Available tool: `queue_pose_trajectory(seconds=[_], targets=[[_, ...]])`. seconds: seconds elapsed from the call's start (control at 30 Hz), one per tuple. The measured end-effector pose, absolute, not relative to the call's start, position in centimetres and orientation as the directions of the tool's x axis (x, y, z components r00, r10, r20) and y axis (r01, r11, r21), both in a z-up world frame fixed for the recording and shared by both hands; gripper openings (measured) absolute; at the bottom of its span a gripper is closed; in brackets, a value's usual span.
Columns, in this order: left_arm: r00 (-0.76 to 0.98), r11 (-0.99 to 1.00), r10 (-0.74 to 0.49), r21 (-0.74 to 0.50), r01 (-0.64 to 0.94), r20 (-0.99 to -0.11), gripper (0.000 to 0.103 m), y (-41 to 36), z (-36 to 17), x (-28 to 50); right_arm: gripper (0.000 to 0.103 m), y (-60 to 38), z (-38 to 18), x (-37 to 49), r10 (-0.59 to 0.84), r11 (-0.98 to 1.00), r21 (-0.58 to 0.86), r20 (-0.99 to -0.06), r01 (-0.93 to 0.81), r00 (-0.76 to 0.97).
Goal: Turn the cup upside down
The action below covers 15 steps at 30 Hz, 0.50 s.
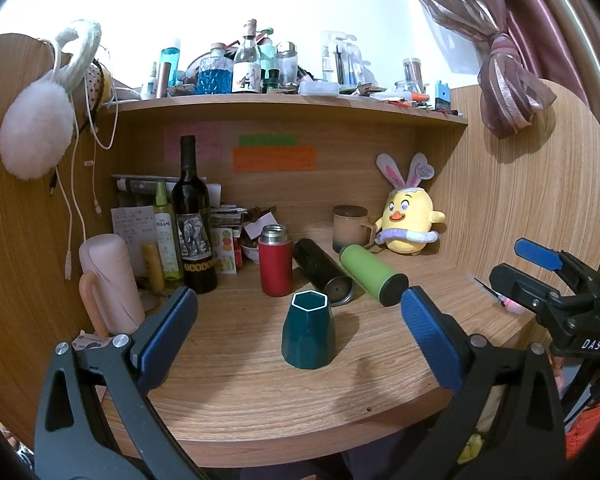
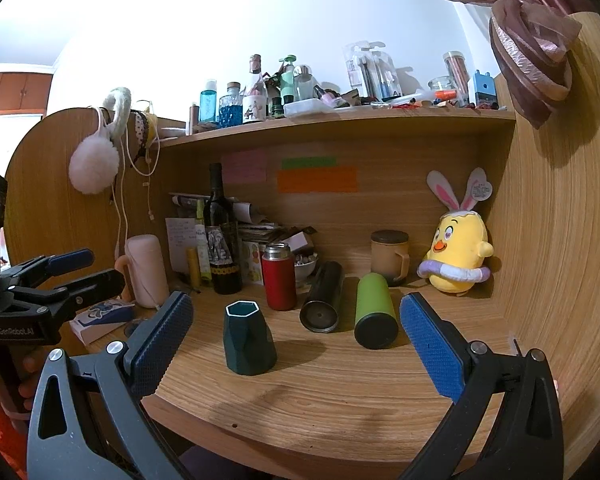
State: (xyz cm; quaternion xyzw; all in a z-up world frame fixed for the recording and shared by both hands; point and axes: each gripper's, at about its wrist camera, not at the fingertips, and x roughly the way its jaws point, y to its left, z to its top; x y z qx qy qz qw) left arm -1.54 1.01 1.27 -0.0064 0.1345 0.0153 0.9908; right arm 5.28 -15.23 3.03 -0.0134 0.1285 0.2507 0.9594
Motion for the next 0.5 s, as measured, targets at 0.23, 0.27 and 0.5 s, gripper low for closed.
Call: queue_pose_trajectory(seconds=[0.23, 0.27, 0.5], targets=[[0.963, 0.999, 0.028, -0.008, -0.031, -0.267, 0.103, 1.03, 1.26, -1.50, 0.103, -15.13, 3.04, 5.28, 0.477, 0.874, 0.039, -0.253, -0.484, 0.841], [0.963, 0.999, 0.028, -0.007, -0.031, -0.268, 0.103, 1.04, 1.24, -1.50, 0.103, -15.12, 3.04, 5.29, 0.478, 0.874, 0.040, -0.253, -0.484, 0.841], [0.963, 0.999, 0.028, -0.010, -0.032, -0.267, 0.103, 1.03, 1.25, -1.50, 0.103, -15.06, 2.97, 5.18, 0.475, 0.876, 0.039, -0.254, -0.482, 0.843]])
